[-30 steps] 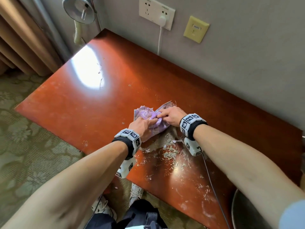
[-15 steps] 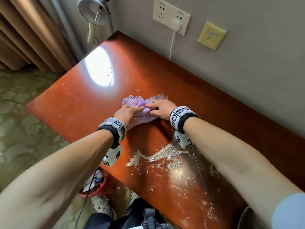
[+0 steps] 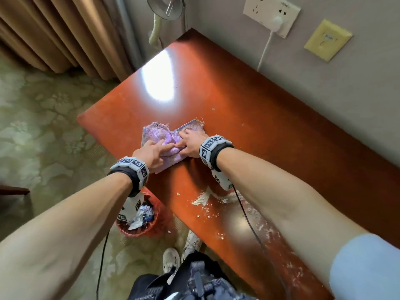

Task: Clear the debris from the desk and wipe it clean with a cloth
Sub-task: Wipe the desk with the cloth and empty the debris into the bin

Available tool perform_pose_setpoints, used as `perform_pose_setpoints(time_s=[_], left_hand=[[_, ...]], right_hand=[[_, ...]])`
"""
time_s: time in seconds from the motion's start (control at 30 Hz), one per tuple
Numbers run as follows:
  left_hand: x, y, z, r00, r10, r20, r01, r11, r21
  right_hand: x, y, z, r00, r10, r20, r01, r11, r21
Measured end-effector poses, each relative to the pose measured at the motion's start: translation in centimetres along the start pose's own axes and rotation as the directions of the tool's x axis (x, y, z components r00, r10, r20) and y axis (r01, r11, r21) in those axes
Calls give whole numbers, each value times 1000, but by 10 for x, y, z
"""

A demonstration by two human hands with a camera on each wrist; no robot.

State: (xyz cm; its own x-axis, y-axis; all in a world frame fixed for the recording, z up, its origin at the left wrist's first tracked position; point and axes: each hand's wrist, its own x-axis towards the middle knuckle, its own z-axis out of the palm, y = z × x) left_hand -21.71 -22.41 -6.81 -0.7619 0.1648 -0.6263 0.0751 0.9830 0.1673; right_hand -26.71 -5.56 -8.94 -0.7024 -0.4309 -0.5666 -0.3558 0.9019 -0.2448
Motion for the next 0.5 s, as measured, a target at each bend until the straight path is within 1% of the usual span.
perform_pose_setpoints(time_s=[0.1,0.3,0.5], left_hand=[[-10,-8,12,998,45,39,-45,999,-7],[-28,-13,32,994,79,75,-82,996,36],[-39,-7,53,995,94,45,-99,986,134]], right_hand=[[-4,-11,12,1000,22,-13,-22,1000,22],[-32,-8,22,996,-52,71,54,998,-21],[-49,-14,36,997,16,69,-18,1000,16]])
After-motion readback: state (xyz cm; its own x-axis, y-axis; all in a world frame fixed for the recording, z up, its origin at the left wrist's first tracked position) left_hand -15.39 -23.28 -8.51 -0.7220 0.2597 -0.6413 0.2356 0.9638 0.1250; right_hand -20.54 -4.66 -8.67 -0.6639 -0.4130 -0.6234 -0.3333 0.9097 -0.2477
